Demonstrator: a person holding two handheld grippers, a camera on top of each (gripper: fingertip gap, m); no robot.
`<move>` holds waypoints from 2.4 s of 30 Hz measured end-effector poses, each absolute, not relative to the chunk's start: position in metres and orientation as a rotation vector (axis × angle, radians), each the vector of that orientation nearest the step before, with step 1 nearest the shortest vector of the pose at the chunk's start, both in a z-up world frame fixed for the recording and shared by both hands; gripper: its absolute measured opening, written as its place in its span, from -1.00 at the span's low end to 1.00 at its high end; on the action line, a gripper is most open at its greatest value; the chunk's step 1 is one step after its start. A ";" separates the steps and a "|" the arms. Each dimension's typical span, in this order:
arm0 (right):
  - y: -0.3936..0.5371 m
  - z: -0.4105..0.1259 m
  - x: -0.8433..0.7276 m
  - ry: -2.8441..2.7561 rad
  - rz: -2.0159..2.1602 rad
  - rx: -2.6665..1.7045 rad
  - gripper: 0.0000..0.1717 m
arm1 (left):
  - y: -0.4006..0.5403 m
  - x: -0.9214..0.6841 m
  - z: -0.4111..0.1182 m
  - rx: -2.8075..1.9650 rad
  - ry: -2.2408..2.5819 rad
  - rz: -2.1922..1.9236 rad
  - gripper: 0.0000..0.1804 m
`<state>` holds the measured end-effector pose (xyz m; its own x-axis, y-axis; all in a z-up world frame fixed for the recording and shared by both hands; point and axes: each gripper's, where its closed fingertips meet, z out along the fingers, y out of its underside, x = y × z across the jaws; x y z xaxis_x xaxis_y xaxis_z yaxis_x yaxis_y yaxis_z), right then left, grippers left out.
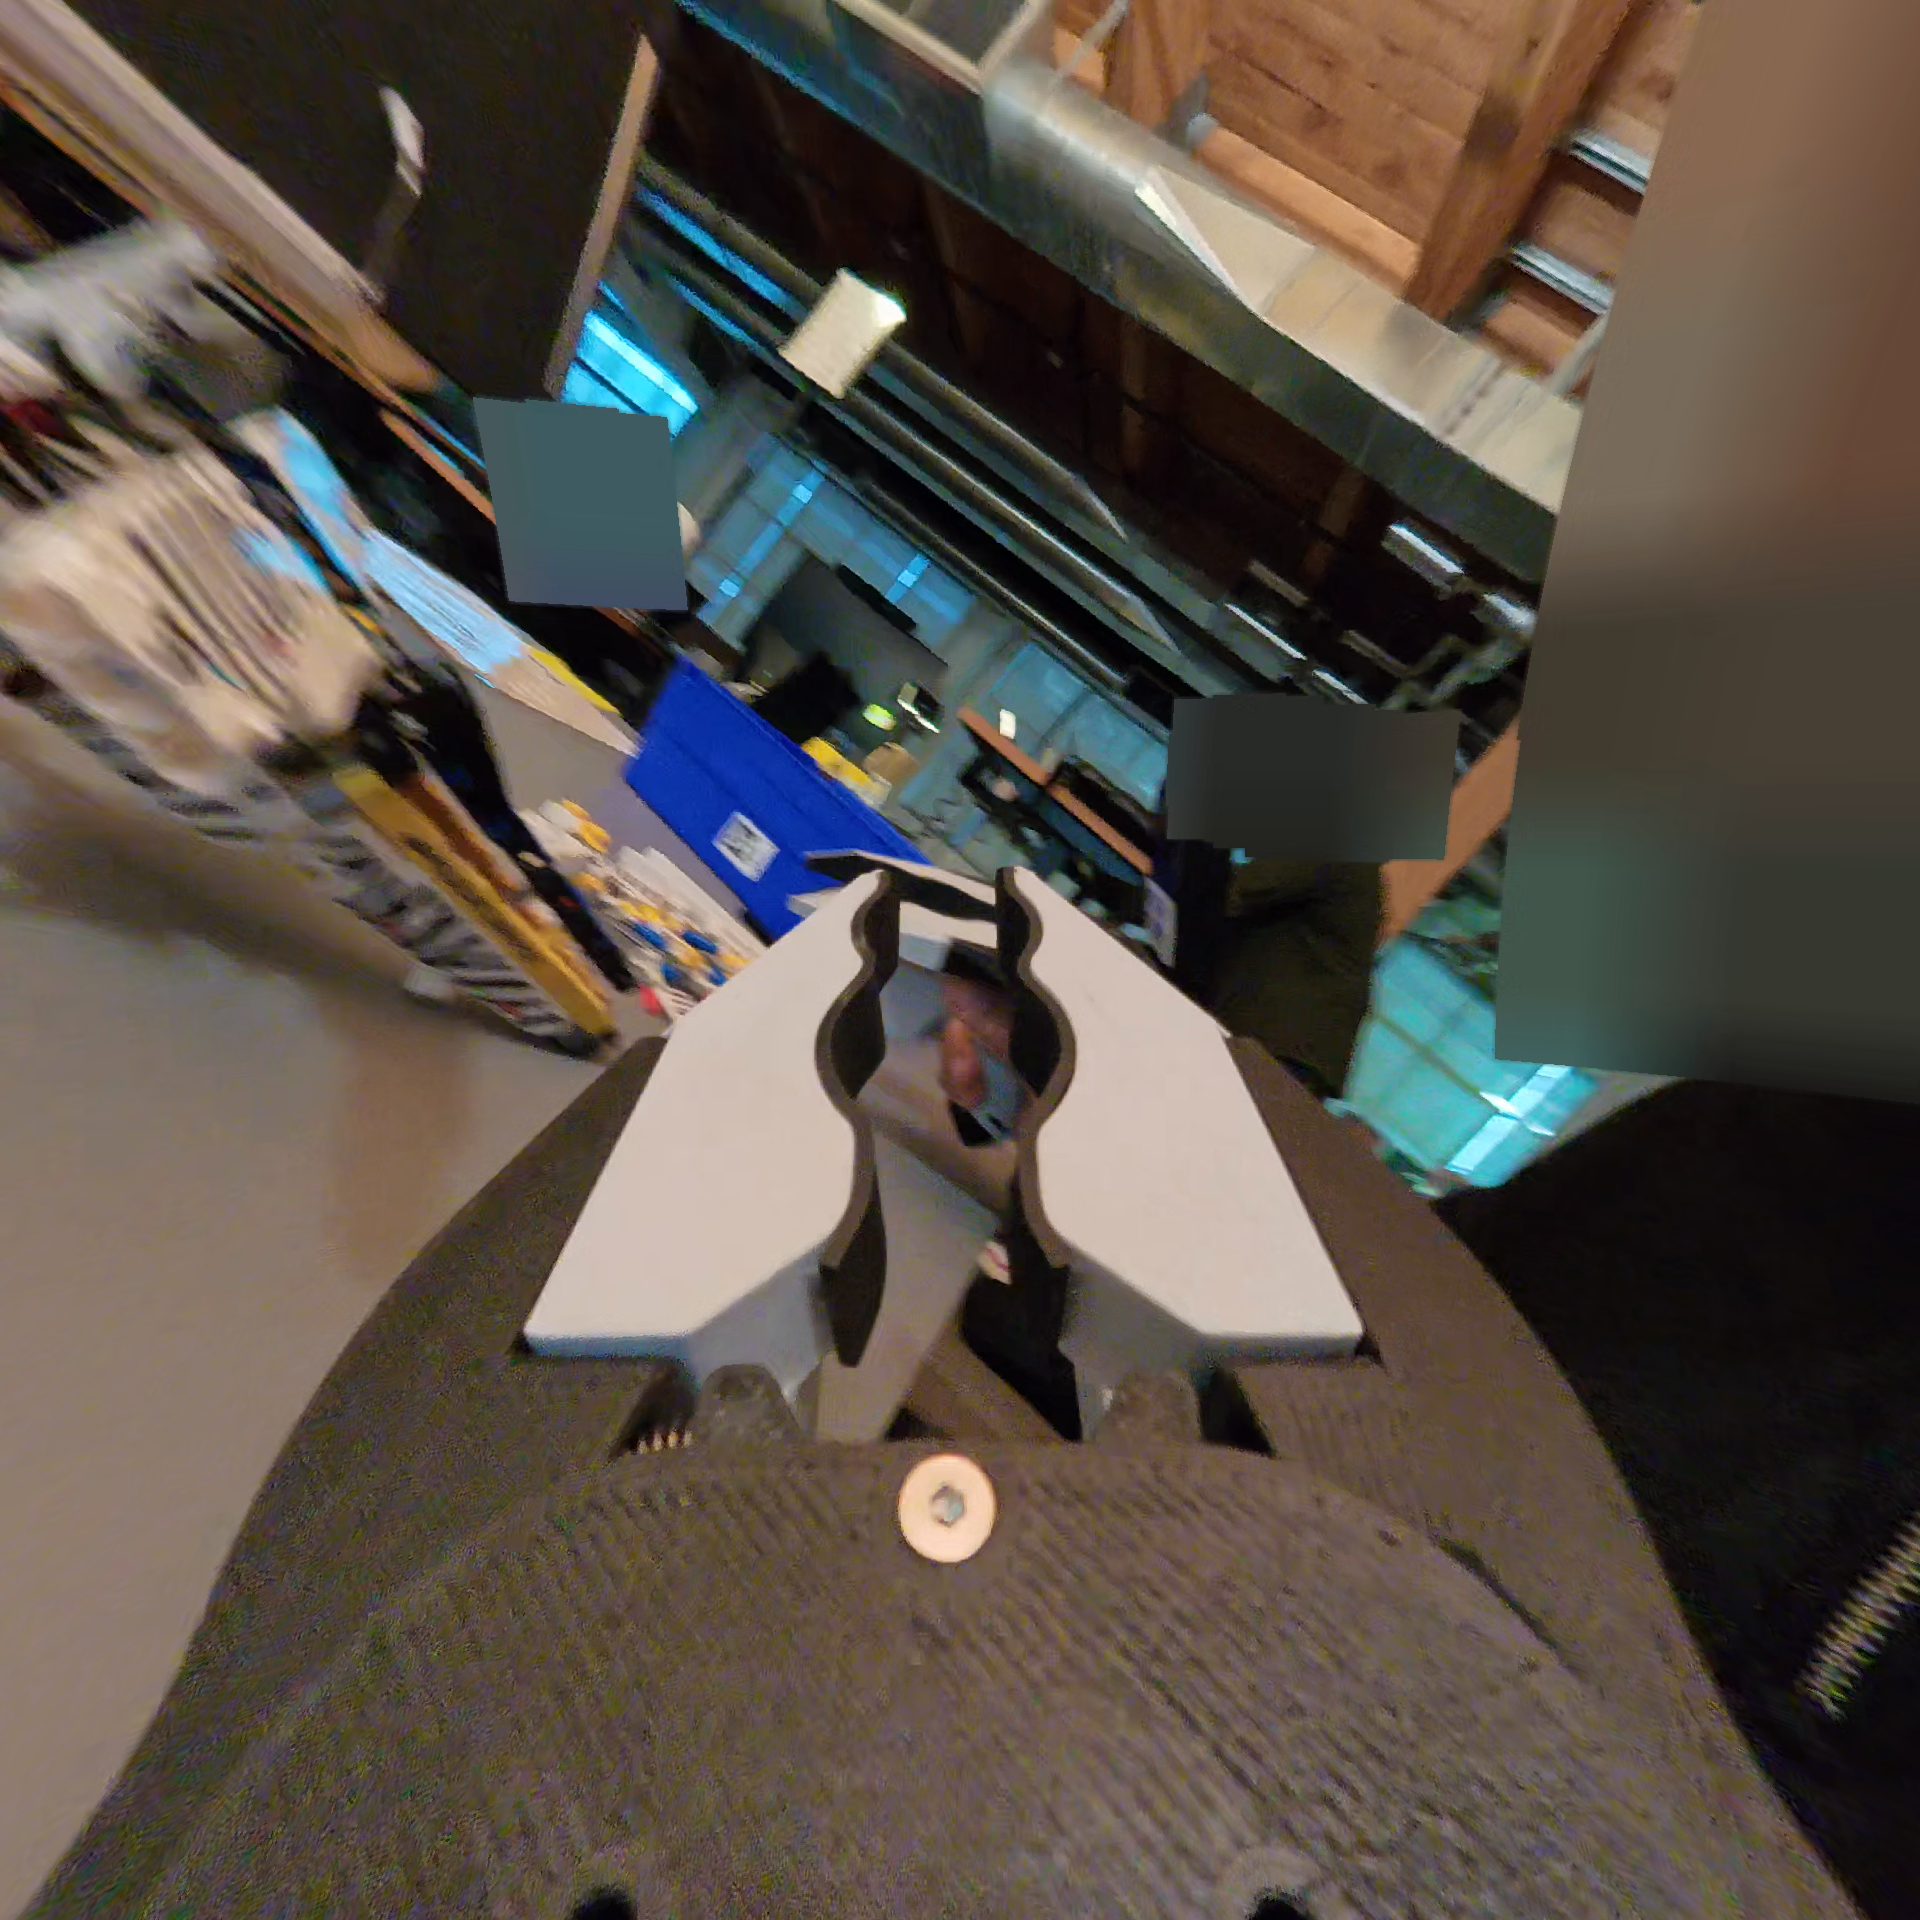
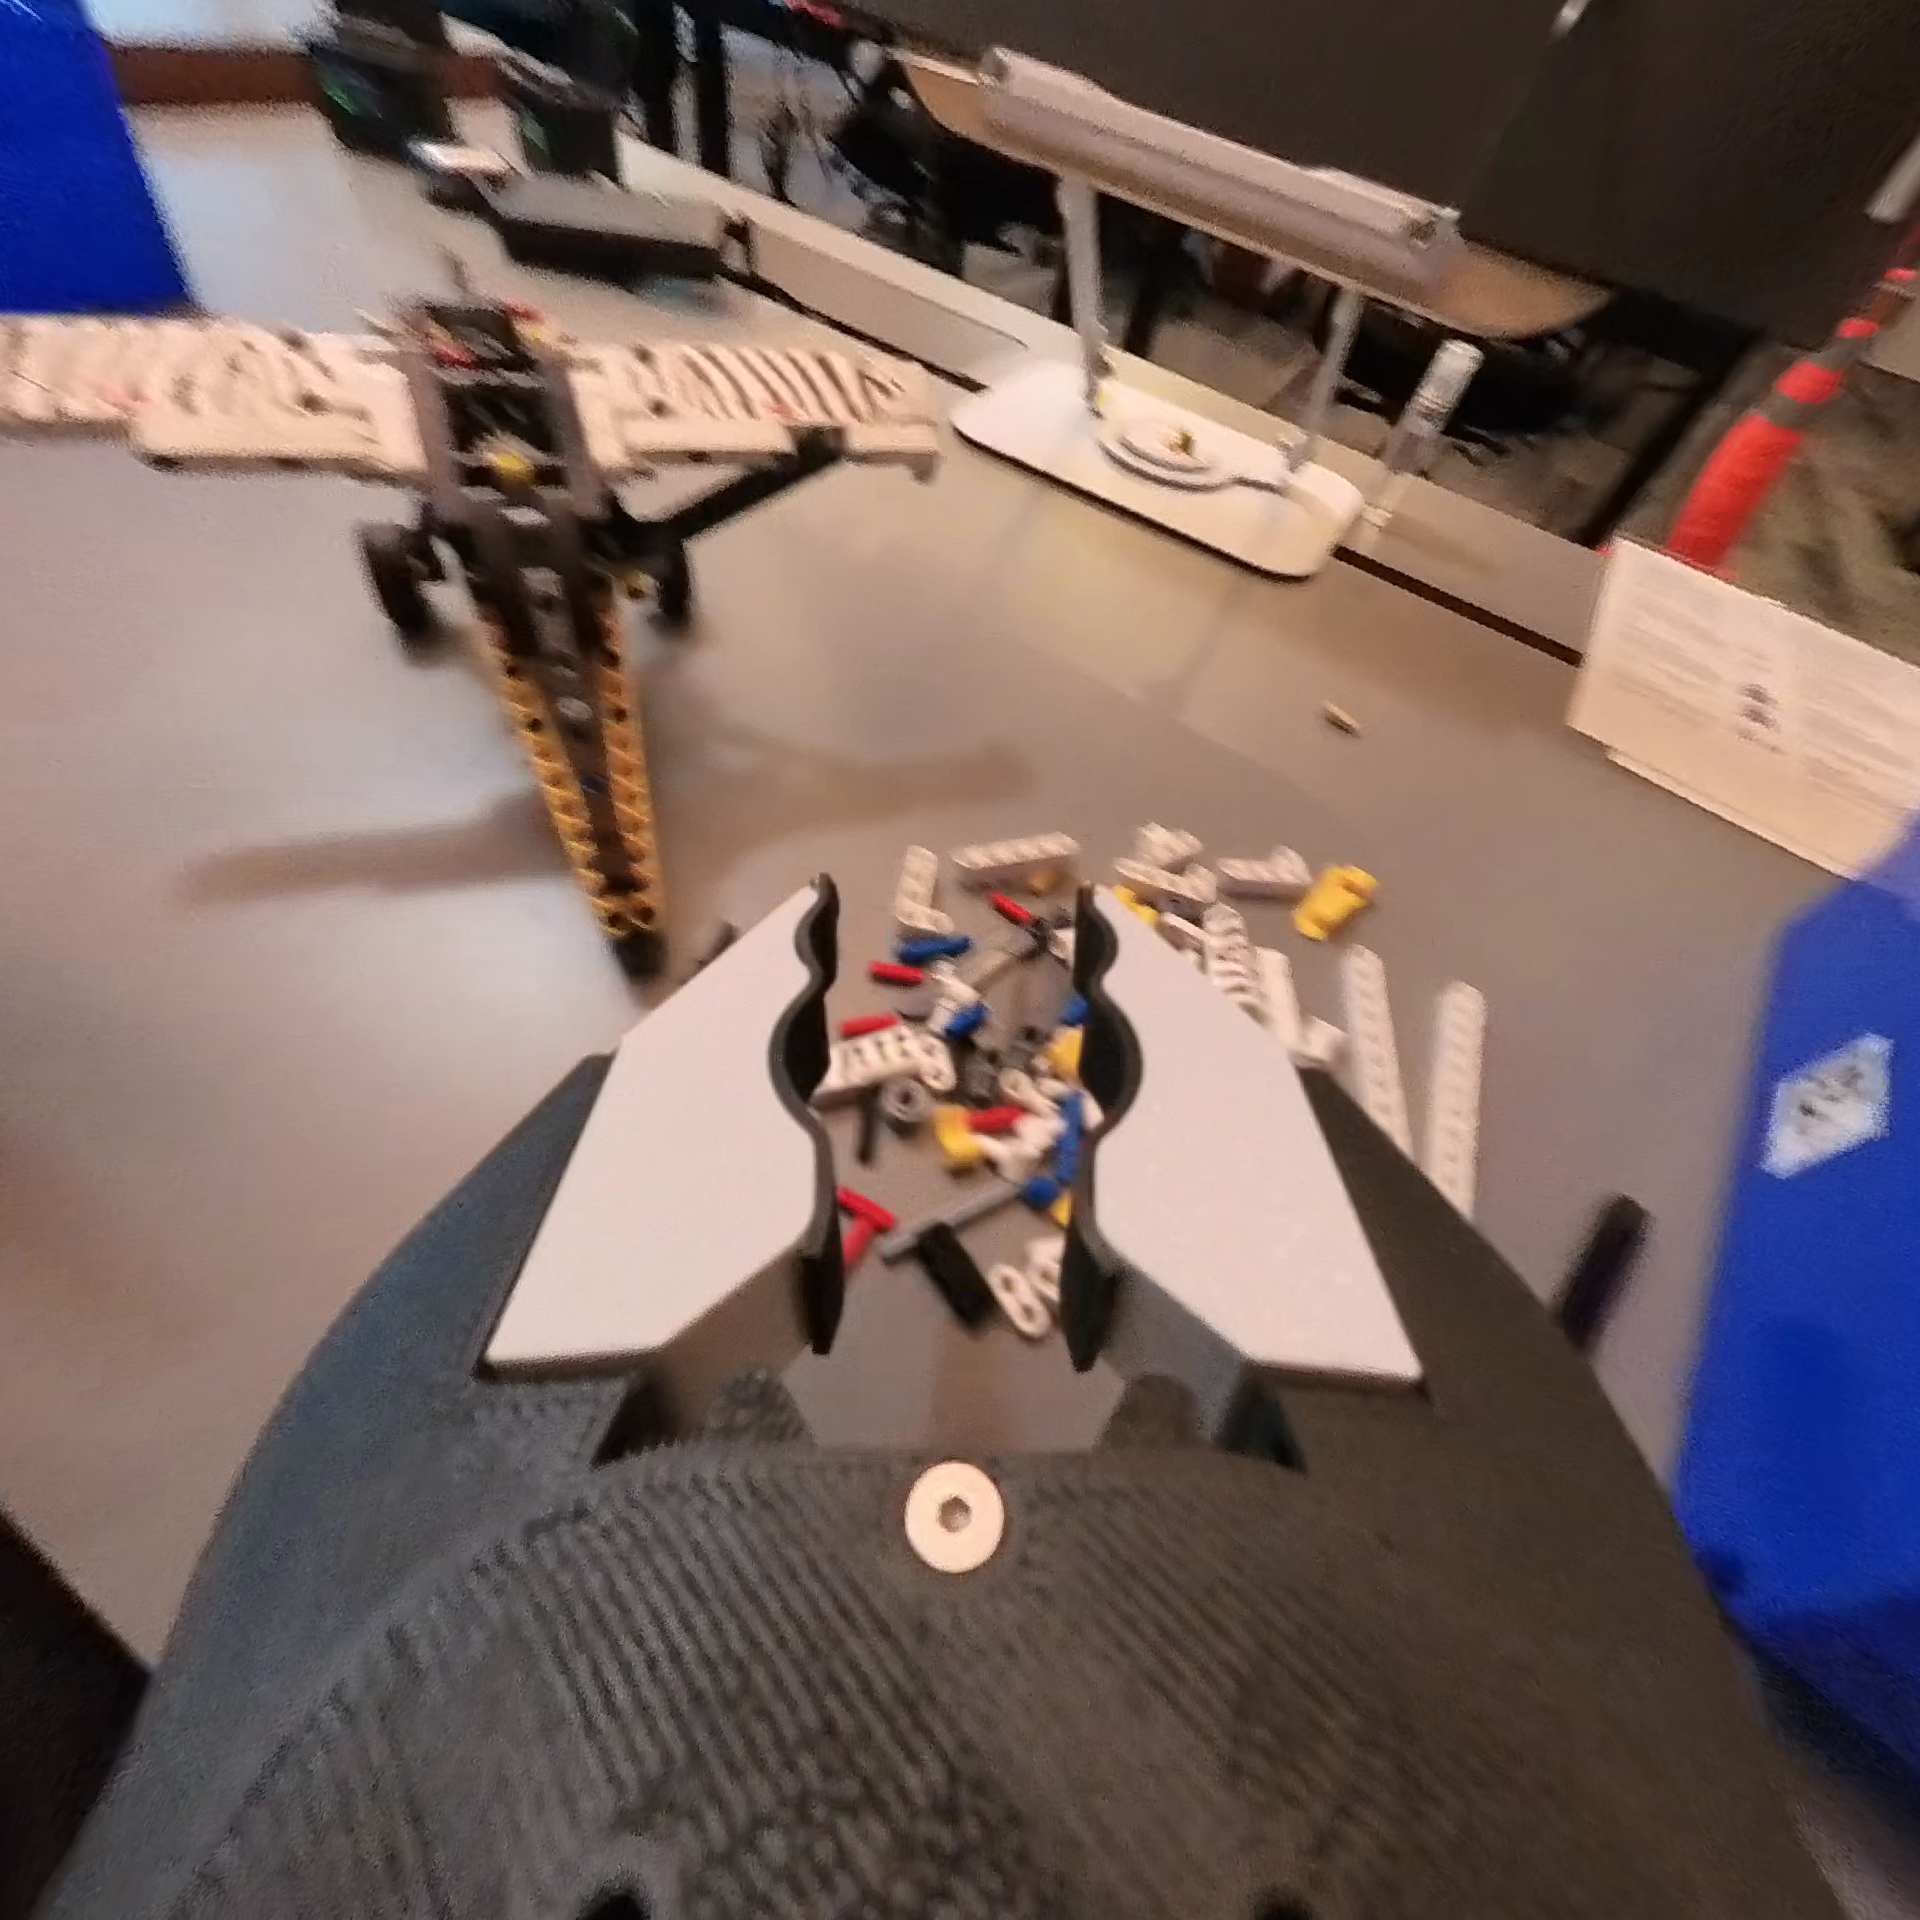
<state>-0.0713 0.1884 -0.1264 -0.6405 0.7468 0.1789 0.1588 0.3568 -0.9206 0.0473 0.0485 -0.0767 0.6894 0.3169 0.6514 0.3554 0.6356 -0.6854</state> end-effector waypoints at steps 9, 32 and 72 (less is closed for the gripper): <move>0.149 -0.123 -0.053 -2.088 1.574 -0.799 -0.49 | -0.047 0.043 -0.064 -0.817 -0.960 0.544 -0.89; 0.037 -0.119 -0.019 -1.839 1.080 0.074 -0.56 | -0.031 -0.032 -0.119 -1.000 -1.229 -0.086 -0.40; -0.034 -0.121 -0.036 -1.588 0.853 0.415 -0.80 | -0.026 -0.027 -0.116 -0.913 -1.112 -0.219 -0.89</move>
